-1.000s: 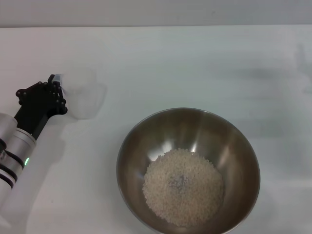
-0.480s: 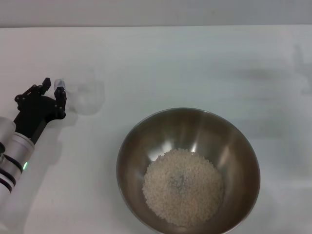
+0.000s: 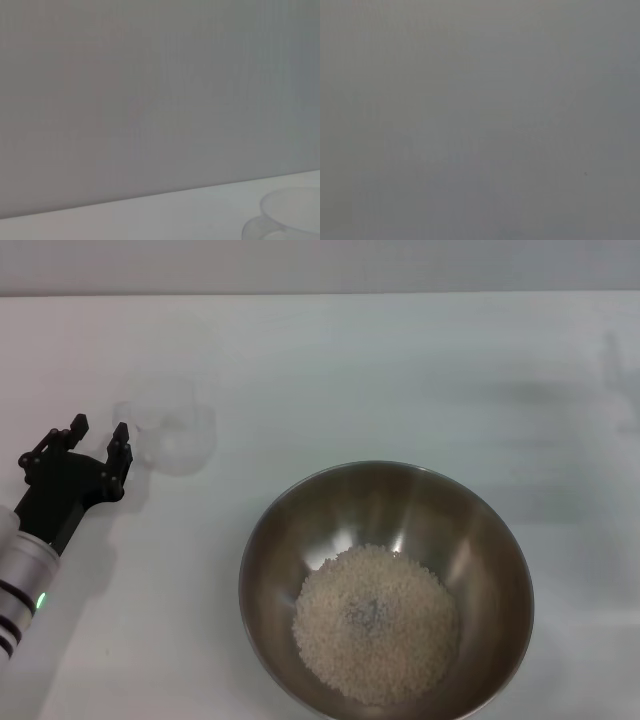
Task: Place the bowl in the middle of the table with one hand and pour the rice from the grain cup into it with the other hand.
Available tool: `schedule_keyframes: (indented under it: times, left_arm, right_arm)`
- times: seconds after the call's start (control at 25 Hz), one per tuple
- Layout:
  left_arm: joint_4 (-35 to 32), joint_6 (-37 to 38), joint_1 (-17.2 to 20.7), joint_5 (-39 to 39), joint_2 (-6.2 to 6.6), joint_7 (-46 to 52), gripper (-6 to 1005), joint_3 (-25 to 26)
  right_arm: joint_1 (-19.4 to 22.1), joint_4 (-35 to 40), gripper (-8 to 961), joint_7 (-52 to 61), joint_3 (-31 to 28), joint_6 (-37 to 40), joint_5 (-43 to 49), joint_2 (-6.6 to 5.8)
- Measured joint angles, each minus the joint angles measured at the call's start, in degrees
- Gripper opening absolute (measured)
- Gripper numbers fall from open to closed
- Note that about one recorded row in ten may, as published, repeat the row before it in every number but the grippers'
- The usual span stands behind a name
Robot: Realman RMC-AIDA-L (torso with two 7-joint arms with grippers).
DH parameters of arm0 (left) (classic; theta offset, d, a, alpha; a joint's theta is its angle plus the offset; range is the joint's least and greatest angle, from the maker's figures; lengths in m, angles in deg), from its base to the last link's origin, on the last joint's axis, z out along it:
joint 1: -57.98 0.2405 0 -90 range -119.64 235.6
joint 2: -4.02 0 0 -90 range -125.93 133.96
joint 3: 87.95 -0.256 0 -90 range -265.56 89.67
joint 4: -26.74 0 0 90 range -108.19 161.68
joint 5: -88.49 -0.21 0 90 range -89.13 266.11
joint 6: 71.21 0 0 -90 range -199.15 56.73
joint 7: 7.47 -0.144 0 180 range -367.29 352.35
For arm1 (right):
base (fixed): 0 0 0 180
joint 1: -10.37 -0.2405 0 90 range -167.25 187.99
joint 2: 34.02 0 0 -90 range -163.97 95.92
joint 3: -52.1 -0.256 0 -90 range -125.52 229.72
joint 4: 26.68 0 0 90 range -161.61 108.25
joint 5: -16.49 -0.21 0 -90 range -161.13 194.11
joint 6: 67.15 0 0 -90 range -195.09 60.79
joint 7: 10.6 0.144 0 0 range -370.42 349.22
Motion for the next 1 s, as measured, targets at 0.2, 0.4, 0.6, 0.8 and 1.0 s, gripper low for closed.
schedule_keyframes:
  times: [0.2, 0.4, 0.6, 0.8, 1.0]
  left_arm:
    - [0.3, 2.2, 2.0, -0.2, 0.04, 0.1, 463, -0.3]
    - [-0.3, 9.8, 4.9, -0.3, 0.15, 1.5, 486, -2.7]
    - [-1.4, 18.5, 6.2, -0.4, 0.16, 5.3, 510, -3.2]
    - [-1.4, 20.8, 5.6, -0.3, 0.18, 7.2, 533, -2.9]
    - [-0.8, 20.9, 2.4, 0.3, -0.25, 7.7, 538, -0.7]
  right_arm:
    - [0.0, 0.0, 592, 0.0, 0.0, 0.0, 0.0, 0.00]
    - [0.1, 0.0, 592, 0.0, 0.0, 0.0, 0.5, -0.04]
    - [0.7, 0.2, 592, 0.0, 0.1, 0.0, 4.9, 0.21]
    - [1.0, 0.3, 592, 0.0, 0.6, -0.1, 8.2, 0.41]
    - [1.0, 0.3, 592, 0.0, 3.5, -0.2, 8.7, 0.51]
